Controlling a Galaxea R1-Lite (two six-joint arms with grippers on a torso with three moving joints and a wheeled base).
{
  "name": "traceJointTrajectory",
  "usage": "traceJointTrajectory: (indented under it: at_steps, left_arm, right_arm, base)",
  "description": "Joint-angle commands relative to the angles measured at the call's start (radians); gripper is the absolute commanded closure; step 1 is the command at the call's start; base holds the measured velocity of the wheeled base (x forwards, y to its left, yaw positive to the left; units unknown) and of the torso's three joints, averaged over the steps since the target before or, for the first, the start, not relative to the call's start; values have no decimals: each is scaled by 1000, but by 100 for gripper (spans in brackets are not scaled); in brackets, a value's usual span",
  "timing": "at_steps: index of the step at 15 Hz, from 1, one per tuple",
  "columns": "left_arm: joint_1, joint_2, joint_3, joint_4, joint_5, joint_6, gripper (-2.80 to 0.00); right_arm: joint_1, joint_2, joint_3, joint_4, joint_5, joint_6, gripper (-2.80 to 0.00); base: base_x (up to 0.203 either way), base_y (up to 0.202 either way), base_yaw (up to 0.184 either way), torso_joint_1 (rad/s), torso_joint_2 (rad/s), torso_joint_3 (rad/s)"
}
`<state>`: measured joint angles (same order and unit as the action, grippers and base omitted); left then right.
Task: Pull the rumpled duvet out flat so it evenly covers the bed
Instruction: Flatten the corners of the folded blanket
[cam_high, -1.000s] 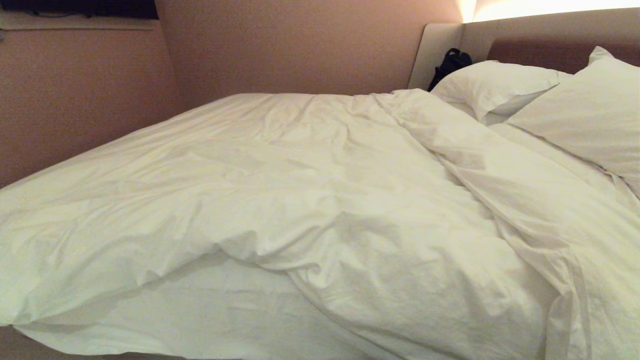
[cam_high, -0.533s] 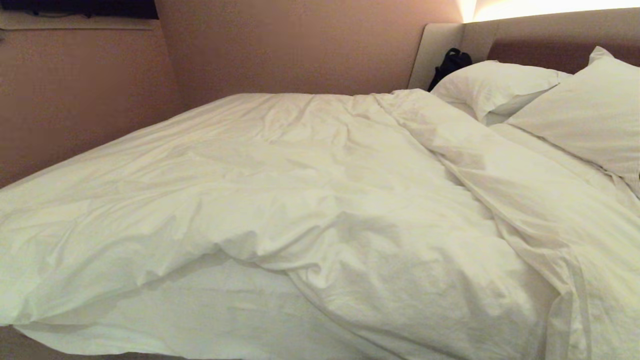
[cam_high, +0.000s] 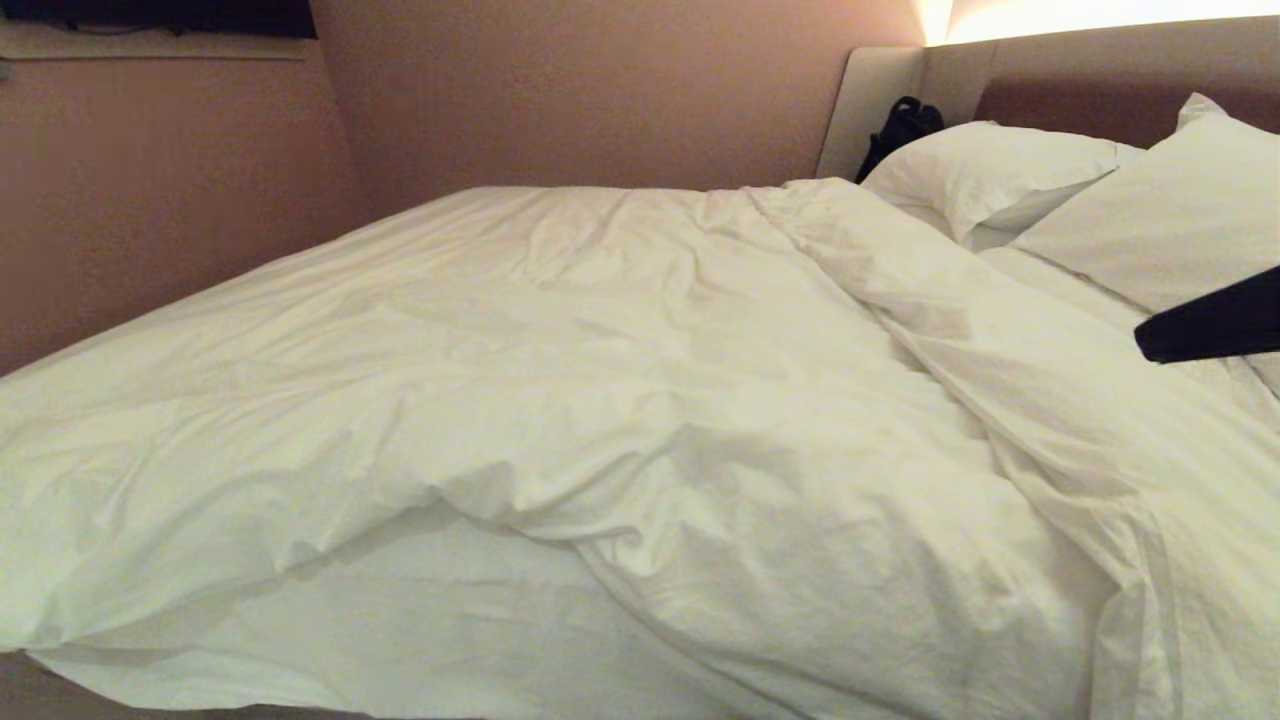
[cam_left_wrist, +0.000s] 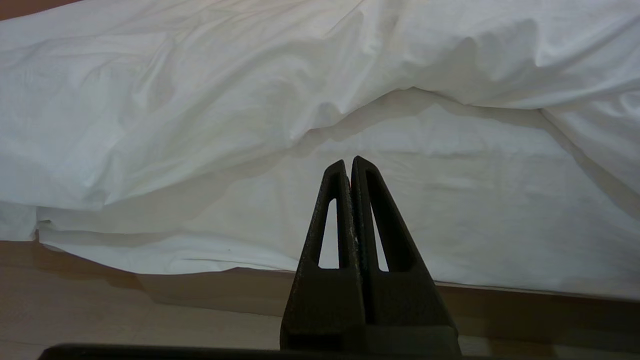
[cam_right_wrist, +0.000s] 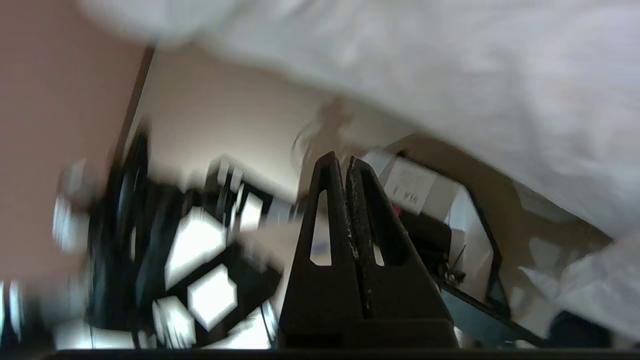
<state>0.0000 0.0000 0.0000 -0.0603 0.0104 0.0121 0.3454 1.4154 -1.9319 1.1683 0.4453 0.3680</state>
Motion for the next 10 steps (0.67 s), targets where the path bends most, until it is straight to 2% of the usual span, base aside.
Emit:
traceJointTrajectory:
  at_steps: [1,3,6,8,10]
  left_arm:
    - [0,0,0,-1,0,0,0]
    - [0,0,0,-1,0,0,0]
    - [0,0,0,0,0,0,0]
    - [0,0,0,-1,0,0,0]
    - [0,0,0,0,0,0,0]
  right_arm:
    - [29,19,2,-107,-706,582,0]
    - [86,30,6,-151,-866,636,0]
    - [197,31,80,-217,-1116,639,0]
    - [257,29,197,-375,-1294,593,0]
    - [293,13,300,-538,-1360,490,0]
  base:
    - [0,0,0,0,0,0]
    - [0,0,0,0,0,0]
    - [0,0,0,0,0,0]
    - [0,0,0,0,0,0]
    - [0,0,0,0,0,0]
